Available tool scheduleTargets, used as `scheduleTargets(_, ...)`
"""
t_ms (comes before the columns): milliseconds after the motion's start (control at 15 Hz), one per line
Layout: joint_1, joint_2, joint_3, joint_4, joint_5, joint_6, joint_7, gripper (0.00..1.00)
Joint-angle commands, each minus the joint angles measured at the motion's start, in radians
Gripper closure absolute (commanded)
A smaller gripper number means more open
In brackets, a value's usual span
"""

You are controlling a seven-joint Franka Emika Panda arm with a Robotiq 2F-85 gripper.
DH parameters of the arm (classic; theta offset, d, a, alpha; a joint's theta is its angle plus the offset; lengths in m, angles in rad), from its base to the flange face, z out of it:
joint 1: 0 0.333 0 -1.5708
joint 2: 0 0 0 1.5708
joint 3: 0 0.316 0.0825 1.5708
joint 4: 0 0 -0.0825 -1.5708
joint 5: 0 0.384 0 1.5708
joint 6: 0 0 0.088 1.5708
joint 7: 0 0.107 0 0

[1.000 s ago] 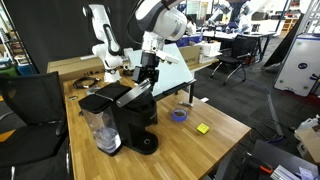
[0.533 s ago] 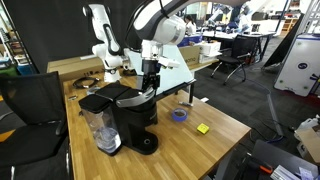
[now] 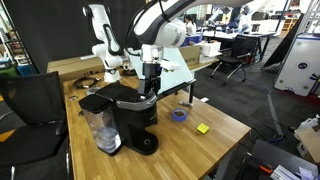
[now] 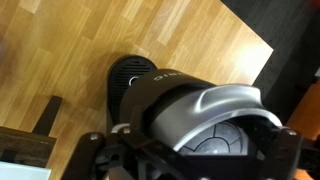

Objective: Close the top of the coffee maker

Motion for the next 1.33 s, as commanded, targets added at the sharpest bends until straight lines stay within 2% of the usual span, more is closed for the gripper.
scheduleTargets(0,0.022,-0.031,-0.014,-0.047,-0.076,-0.018,-0.005,0.0)
scheduleTargets(400,0.055,-0.044,-0.019,-0.037,-0.254,-0.074,0.025,0.0)
scheduleTargets(667,0.061,-0.063,-0.016,-0.058,-0.296,-0.048,0.023,0.0)
scheduleTargets(867,0.044,-0.072,-0.014,-0.064,-0.203,-0.032,0.033,0.0)
scheduleTargets(1267,0.027,-0.08,-0.026,-0.053,-0.066,-0.083,0.03,0.0)
